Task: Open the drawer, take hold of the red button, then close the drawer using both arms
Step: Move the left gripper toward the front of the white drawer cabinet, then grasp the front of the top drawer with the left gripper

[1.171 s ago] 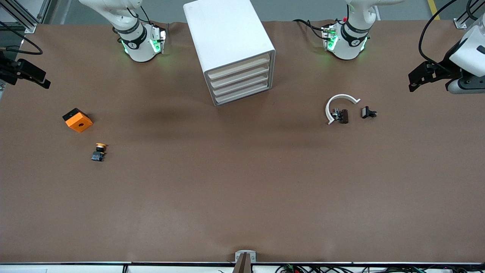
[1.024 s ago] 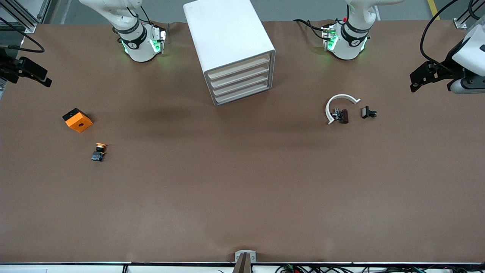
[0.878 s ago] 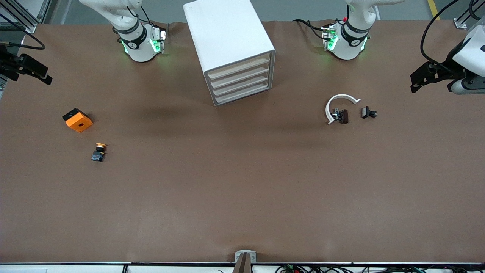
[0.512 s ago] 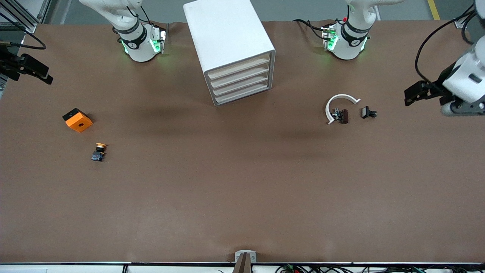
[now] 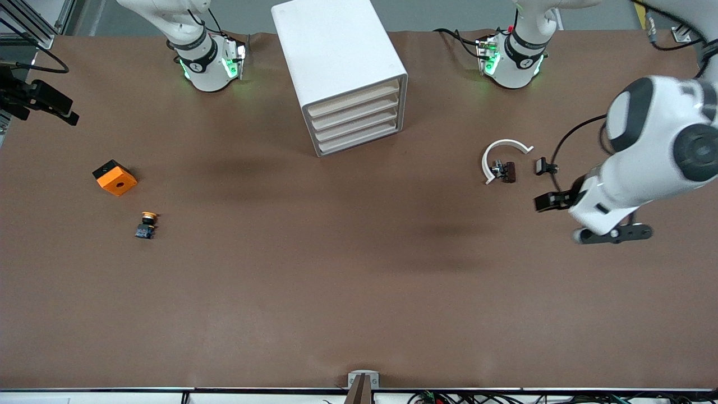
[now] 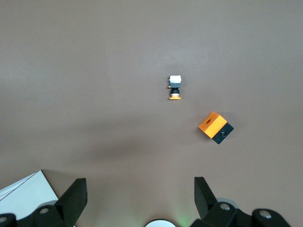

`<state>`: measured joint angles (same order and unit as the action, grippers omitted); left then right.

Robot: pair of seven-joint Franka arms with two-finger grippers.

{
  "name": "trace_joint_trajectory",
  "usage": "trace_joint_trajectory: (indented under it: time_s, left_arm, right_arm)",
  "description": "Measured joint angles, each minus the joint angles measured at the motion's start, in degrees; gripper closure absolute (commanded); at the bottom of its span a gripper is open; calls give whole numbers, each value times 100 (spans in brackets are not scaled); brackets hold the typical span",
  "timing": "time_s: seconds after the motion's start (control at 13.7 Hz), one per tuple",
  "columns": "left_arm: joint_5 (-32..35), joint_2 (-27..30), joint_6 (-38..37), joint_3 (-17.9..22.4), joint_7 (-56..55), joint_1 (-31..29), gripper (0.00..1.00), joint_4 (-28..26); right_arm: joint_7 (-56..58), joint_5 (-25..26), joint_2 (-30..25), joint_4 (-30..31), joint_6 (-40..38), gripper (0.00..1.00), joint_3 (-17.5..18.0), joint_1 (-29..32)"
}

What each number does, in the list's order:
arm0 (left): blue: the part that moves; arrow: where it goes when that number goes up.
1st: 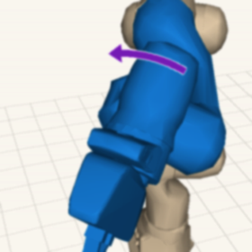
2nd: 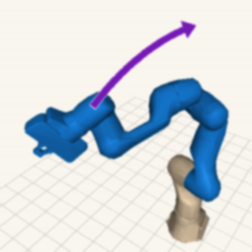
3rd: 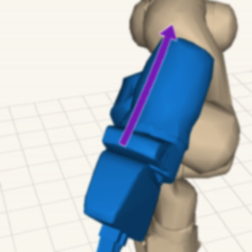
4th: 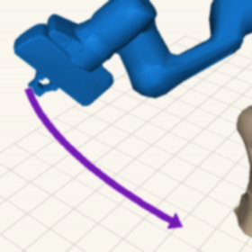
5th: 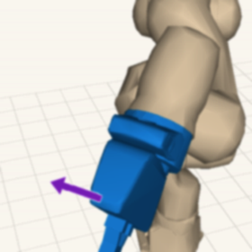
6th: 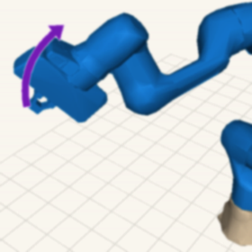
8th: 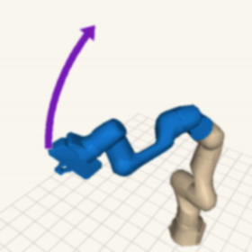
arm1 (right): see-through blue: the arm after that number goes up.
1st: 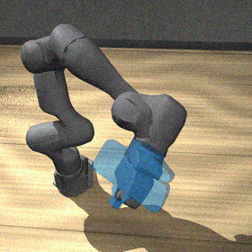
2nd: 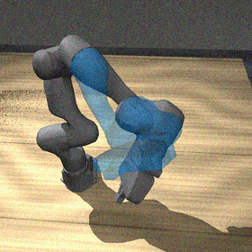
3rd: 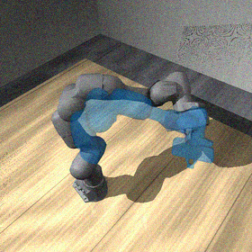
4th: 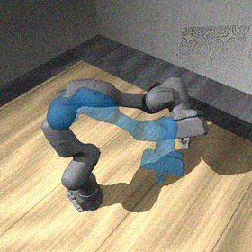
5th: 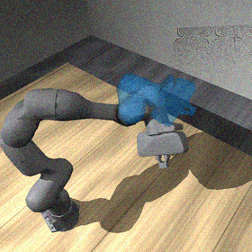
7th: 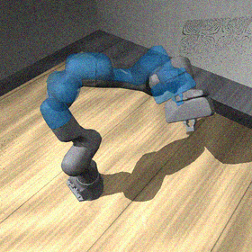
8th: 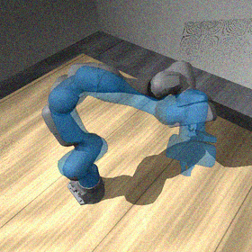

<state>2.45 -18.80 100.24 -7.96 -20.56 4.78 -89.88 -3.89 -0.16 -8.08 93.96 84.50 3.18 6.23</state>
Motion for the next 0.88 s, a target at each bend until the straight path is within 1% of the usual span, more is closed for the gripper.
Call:
trace_joint_trajectory:
  time_s: [0.15, 0.29, 0.44, 0.51, 0.59, 0.73, 0.8, 0.88]
  left_arm:
    - [-23, -353, 236, -16, -1234, 457, 0, 10]
    - [-295, -658, 525, -21, -2519, 831, 0, 22]
    - [-845, -958, 739, -19, -3625, 1068, 0, 38]
    - [-1214, -1112, 784, -18, -4342, 1166, 0, 47]
    - [-1446, -1259, 810, -19, -5059, 1257, 0, 58]
    - [-1670, -1474, 831, -21, -6041, 1415, 0, 105]
    - [-1947, -1567, 833, -19, -6462, 1459, 0, 151]
    - [-2443, -1654, 834, -15, -6957, 1470, 0, 183]
  right_arm:
    - [-1, 0, -9, -41, 29, 0, 34, -24]
    - [-1, 0, -10, -51, 51, 0, 44, -30]
    - [-1, 0, -8, -53, 76, 0, 48, -71]
    - [-1, 0, 0, -55, 88, 0, 50, -119]
    - [-1, 0, 15, -61, 102, 0, 52, -175]
    - [-3, 0, 74, -104, 114, 0, 58, -259]
    - [-14, 0, 120, -139, 115, 0, 59, -300]
    - [-63, 0, 169, -172, 119, 0, 60, -346]
